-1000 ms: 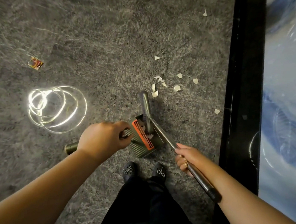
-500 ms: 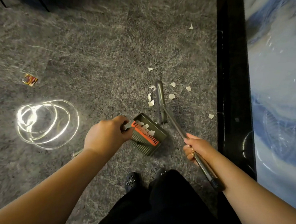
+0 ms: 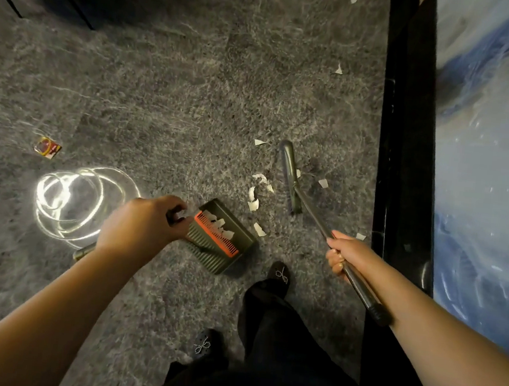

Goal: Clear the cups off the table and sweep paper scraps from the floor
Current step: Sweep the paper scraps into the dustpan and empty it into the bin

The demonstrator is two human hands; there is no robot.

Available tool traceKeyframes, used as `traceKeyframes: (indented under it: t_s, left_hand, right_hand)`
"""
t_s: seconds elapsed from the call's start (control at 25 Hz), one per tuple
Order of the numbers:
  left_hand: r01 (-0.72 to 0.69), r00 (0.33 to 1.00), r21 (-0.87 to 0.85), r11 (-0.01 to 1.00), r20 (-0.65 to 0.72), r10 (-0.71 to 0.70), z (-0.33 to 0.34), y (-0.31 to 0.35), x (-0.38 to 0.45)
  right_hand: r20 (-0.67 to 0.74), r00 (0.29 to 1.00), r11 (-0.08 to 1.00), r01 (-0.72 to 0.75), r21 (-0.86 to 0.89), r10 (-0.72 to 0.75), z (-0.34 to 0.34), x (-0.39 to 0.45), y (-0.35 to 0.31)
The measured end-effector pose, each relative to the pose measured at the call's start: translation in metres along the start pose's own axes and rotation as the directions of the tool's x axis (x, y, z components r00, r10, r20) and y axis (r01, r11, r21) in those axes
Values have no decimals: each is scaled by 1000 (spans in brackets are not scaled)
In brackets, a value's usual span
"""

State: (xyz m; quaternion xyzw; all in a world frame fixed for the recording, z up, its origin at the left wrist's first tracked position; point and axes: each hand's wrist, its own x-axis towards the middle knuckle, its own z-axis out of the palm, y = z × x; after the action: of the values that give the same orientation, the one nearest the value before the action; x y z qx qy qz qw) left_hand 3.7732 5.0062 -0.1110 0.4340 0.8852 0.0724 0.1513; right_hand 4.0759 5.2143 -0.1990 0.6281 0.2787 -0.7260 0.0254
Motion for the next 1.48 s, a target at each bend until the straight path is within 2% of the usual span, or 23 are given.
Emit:
traceKeyframes:
  t_s: [0.12, 0.28, 0.52, 0.76, 1.04, 1.48]
  left_hand:
    - [28, 999, 4, 1000, 36, -28, -7, 7, 21]
    - [17, 1000, 14, 1000, -1, -17, -6, 30, 39]
    - [115, 993, -37, 993, -36, -117, 2, 65, 72]
    - [67, 998, -35, 997, -5, -67, -2, 81, 112]
    - [29, 1000, -14, 999, 1, -29, -7, 80, 130]
    - [20, 1000, 10, 1000, -23, -20, -5, 83, 139]
  right_hand:
    - [3, 1000, 999, -19, -28, 19, -16, 23, -35]
    - [-28, 998, 997, -56, -44, 55, -30, 49, -71]
    - [-60, 998, 992, -27, -120, 20, -46, 70, -105]
    - [-101, 995, 988, -16, -154, 0, -65, 94, -131]
    - [-159, 986, 980, -71, -184, 41, -84, 131, -144]
    - [-32, 995, 922, -103, -372, 99, -13, 157, -113]
